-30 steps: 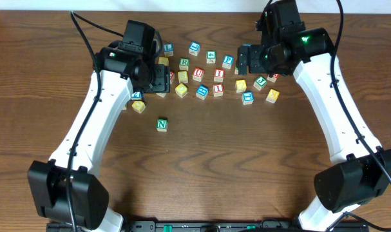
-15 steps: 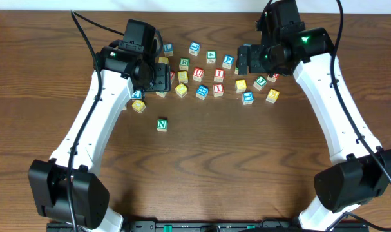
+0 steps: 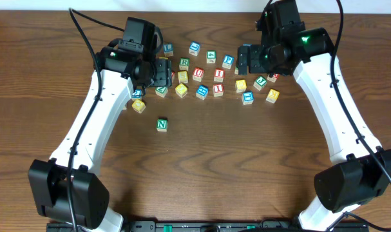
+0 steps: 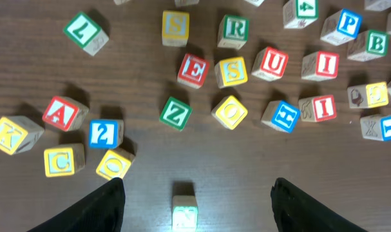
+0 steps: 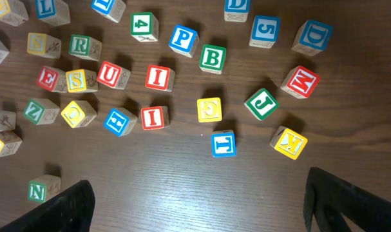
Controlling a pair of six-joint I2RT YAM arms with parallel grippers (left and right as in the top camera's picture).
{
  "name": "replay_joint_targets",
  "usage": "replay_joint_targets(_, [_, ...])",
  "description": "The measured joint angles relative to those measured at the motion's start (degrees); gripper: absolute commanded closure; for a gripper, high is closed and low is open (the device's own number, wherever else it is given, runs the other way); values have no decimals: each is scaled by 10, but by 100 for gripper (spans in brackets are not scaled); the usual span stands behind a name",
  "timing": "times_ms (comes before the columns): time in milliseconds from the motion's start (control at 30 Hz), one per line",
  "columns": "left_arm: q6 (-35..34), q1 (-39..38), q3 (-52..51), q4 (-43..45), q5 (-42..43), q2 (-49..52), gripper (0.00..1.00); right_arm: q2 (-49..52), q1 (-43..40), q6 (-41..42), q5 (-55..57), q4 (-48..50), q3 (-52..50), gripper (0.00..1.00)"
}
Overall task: Spell out NEURIPS
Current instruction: 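Move the left gripper back over the cluster toward the red E block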
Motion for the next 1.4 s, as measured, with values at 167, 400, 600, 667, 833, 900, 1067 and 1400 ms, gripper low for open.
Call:
replay_joint_targets(167, [0,0,0,16,0,0,28,0,0,0,0,0,0,1])
replay_joint_targets(400, [0,0,0,26,0,0,28,0,0,0,0,0,0,1])
replay_joint_targets(600, [0,0,0,35,0,0,28,0,0,0,0,0,0,1])
replay_joint_targets(667, [0,0,0,37,0,1,28,0,0,0,0,0,0,1])
replay_joint_targets(833, [0,0,0,37,0,18,28,0,0,0,0,0,0,1])
replay_joint_targets(900, [0,0,0,37,0,29,28,0,0,0,0,0,0,1])
replay_joint_targets(1067, [1,0,0,37,0,44,28,0,0,0,0,0,0,1])
replay_joint_targets(1400, [2,0,0,38,0,44,28,0,0,0,0,0,0,1])
